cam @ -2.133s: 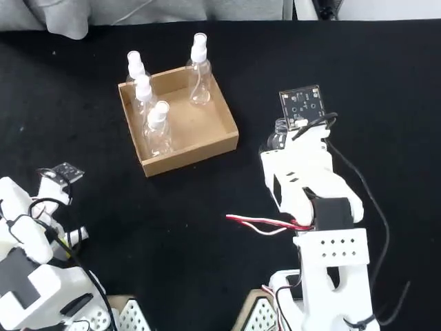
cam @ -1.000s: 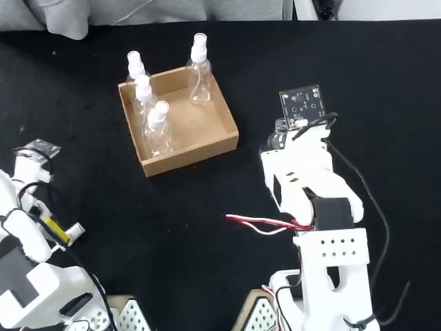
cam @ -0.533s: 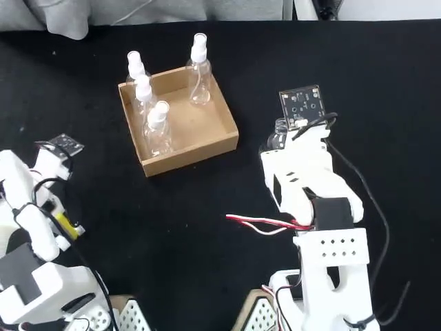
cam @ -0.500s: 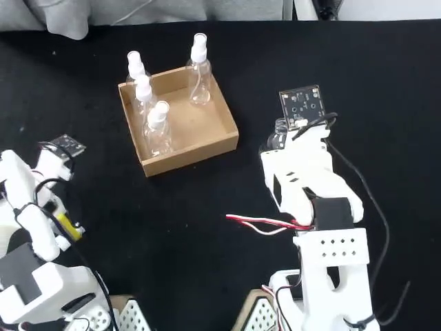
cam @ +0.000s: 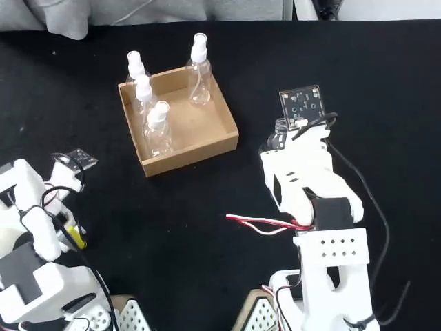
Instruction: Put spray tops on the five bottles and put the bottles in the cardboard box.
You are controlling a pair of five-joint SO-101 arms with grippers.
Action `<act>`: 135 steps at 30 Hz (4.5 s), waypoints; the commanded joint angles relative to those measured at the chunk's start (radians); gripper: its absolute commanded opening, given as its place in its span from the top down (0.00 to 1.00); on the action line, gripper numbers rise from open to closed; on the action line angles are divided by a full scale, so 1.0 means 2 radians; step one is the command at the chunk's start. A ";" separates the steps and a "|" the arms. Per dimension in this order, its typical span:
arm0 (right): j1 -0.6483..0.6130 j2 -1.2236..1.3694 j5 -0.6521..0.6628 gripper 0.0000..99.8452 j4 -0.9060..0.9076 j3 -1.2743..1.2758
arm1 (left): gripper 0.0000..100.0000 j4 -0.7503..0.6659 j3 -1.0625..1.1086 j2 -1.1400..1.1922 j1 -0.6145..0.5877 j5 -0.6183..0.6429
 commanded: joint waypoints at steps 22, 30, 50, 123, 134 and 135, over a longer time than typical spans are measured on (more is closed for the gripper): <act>0.008 -0.014 0.002 0.90 -0.015 -0.003 | 0.97 0.059 0.013 -0.009 -0.003 0.039; 0.008 -0.014 -0.001 0.90 -0.015 -0.003 | 0.97 0.137 -0.063 -0.012 -0.007 0.106; -0.064 -0.015 -0.004 0.90 0.005 0.003 | 0.97 0.156 -0.073 -0.270 0.059 0.378; -0.224 -0.254 0.001 0.90 -0.076 0.202 | 0.97 -0.171 0.086 -0.630 0.261 0.979; -0.254 -0.255 0.051 0.90 -0.134 0.258 | 0.97 -0.171 0.086 -0.630 0.260 1.036; -0.254 -0.255 0.052 0.90 -0.134 0.258 | 0.97 -0.171 0.085 -0.630 0.254 1.040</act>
